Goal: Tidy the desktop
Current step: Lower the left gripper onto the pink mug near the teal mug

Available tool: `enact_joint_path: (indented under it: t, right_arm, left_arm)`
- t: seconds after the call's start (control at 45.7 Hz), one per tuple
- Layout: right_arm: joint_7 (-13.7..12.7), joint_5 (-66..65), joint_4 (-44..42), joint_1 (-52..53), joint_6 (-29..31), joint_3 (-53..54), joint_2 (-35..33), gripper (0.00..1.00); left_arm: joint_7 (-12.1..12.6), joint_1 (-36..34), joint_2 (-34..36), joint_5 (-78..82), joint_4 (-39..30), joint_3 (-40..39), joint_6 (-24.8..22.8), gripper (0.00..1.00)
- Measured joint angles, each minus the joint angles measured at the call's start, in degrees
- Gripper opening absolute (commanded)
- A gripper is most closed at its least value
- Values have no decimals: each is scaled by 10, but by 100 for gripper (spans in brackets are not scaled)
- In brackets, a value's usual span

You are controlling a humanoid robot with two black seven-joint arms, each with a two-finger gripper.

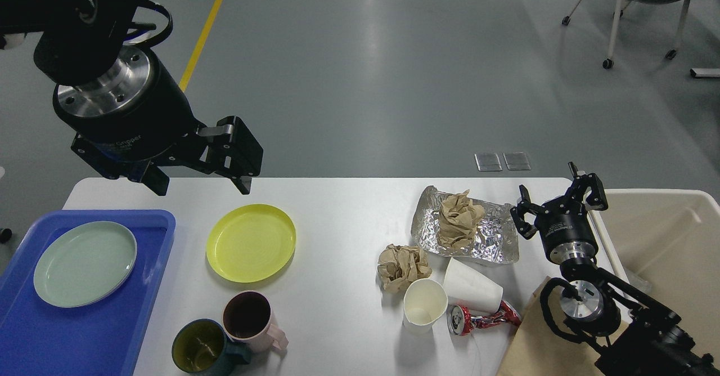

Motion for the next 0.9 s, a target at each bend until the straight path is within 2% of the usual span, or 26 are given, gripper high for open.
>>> enact_joint_path:
  t: [0.131, 0.394, 0.613, 0.723, 0.898]
  right_arm:
    - [0, 0, 0, 0, 0, 0, 0, 100]
    - [0, 0, 0, 0, 0, 0, 0, 100]
    - [0, 0, 0, 0, 0, 0, 0, 100]
    - [0, 0, 0, 0, 0, 0, 0, 100]
    - [0, 0, 0, 0, 0, 0, 0, 100]
  left_arm:
    - [2, 90, 13, 1, 18, -10, 26, 97]
    - [2, 287, 16, 69, 22, -75, 185, 94]
    - [2, 404, 31, 169, 48, -93, 276, 94]
    - [2, 461, 32, 187, 85, -91, 301, 94]
    - [2, 535, 32, 194, 143, -87, 310, 93]
